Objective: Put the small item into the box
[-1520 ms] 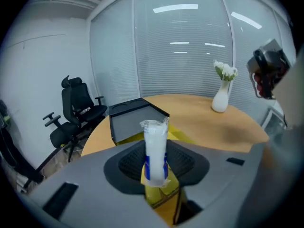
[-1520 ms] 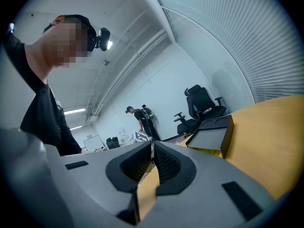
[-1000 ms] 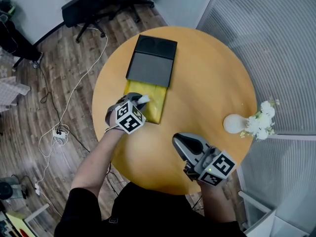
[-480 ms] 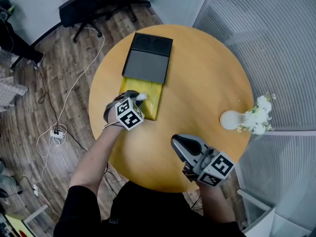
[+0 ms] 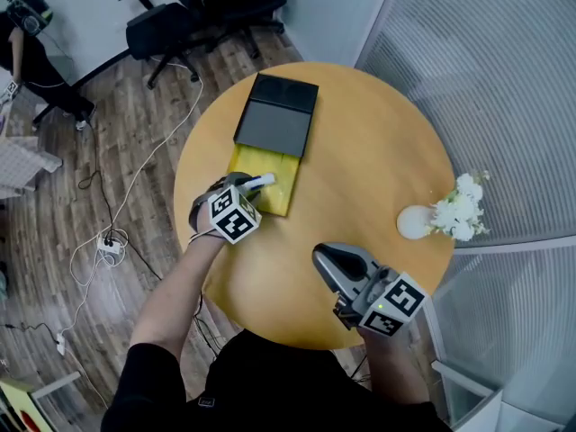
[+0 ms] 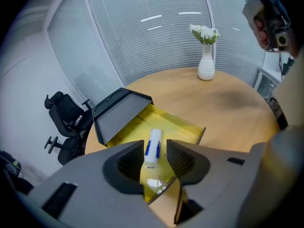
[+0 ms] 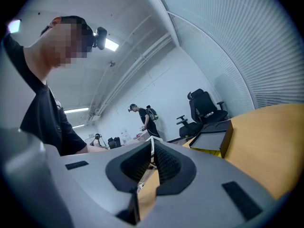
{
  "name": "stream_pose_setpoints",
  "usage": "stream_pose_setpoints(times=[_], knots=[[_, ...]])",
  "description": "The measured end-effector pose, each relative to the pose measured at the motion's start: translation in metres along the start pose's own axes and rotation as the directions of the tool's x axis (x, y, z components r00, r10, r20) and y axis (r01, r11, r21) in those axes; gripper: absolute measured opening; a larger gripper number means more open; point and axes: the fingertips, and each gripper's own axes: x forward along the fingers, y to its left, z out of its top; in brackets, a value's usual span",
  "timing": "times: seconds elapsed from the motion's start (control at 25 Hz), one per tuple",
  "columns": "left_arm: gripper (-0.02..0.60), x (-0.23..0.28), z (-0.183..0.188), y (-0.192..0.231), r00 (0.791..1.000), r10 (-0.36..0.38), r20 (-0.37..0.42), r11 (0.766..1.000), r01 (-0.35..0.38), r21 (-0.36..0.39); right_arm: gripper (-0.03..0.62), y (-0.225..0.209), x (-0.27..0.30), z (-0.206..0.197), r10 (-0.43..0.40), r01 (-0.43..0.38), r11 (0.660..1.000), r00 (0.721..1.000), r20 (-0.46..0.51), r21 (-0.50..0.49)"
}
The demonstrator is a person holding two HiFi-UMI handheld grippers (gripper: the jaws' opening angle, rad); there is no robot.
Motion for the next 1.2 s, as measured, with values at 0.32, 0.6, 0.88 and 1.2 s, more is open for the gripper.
stream_pose_setpoints(times=[0.32, 0.6, 0.88, 1.2], knots=[[0.123, -0.093, 0.016, -0.008, 0.989, 0.098, 0.113, 0.973, -0.071, -0.22, 0.038, 0.043, -0.01, 0.021, 0.082, -0.082, 0.995, 0.997, -0.005, -0.055], [0.089, -0.156, 0.025, -0.028, 0.961, 0.2, 0.19, 0.927, -0.123, -0.355, 0.038, 0.061, -0.023, 0.029, 0.162, -0.161, 0.983, 0.987, 0.001, -0.093], [0.078, -0.222, 0.037, -0.045, 0.915, 0.263, 0.307, 0.855, -0.073, -0.514, 0.038, 0.074, -0.03, 0.041, 0.212, -0.207, 0.971, 0.977, 0.034, -0.12], [0.066, -0.282, 0.032, -0.053, 0.861, 0.316, 0.398, 0.836, -0.054, -0.546, 0.038, 0.095, -0.018, 0.042, 0.222, -0.211, 0.966, 0.973, 0.065, -0.152]])
